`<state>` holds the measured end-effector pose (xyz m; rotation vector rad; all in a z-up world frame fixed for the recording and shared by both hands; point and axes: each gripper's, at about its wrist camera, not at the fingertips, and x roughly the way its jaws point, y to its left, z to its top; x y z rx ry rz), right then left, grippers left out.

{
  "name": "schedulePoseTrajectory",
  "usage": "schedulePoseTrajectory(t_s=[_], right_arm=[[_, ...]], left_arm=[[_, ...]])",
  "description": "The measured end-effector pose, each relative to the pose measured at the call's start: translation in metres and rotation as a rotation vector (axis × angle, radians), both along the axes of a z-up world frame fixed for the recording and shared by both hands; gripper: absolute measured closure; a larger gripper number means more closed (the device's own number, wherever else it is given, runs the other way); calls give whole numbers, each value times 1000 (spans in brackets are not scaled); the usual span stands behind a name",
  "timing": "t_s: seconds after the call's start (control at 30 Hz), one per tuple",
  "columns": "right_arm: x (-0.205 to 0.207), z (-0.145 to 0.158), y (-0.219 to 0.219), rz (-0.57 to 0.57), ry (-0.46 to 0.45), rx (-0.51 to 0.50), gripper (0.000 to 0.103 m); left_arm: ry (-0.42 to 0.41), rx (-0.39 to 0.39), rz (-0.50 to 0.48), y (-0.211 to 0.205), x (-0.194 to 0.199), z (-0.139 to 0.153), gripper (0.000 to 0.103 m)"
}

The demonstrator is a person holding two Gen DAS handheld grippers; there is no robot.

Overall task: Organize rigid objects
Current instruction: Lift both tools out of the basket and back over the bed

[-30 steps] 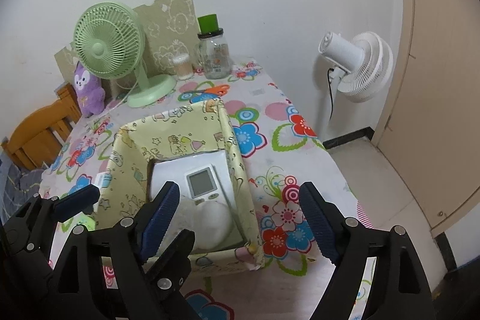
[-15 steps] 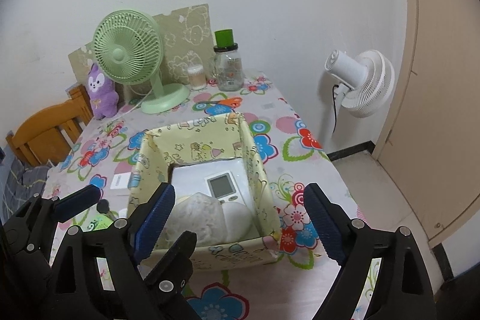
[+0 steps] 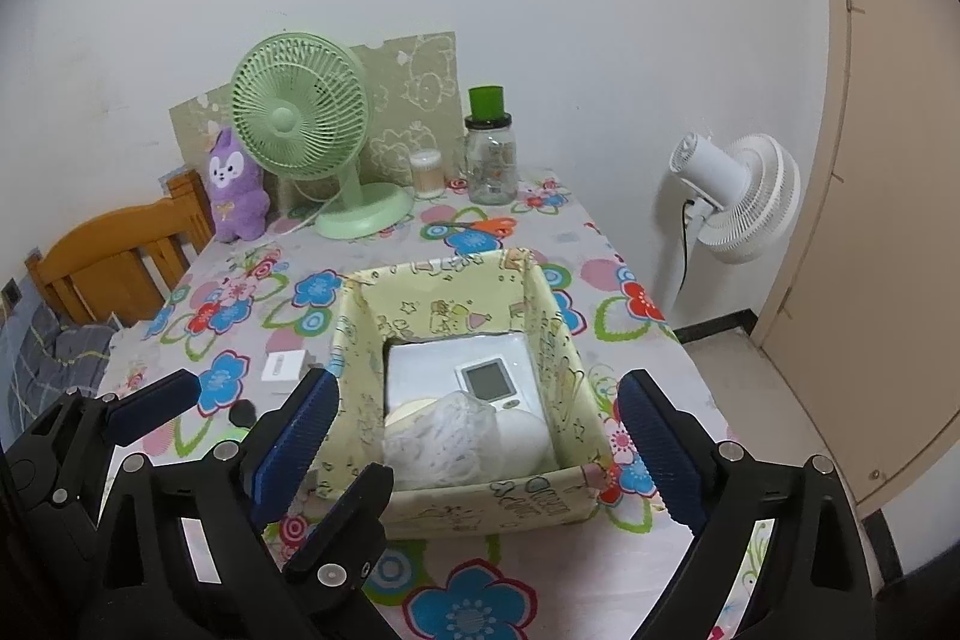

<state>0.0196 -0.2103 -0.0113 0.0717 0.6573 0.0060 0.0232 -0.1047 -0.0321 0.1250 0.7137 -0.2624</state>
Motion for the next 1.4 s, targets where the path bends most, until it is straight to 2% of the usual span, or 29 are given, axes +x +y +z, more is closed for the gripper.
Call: schedulePoseTrajectory(t_s=[0.8, 1.4], right_arm=[[-24, 25, 48, 70, -72, -14, 4], [-28, 16, 91, 153, -75, -16, 4]], left_arm=[[-78, -28, 104, 57, -30, 22, 0], [-53, -44, 230, 113, -35, 6, 0]])
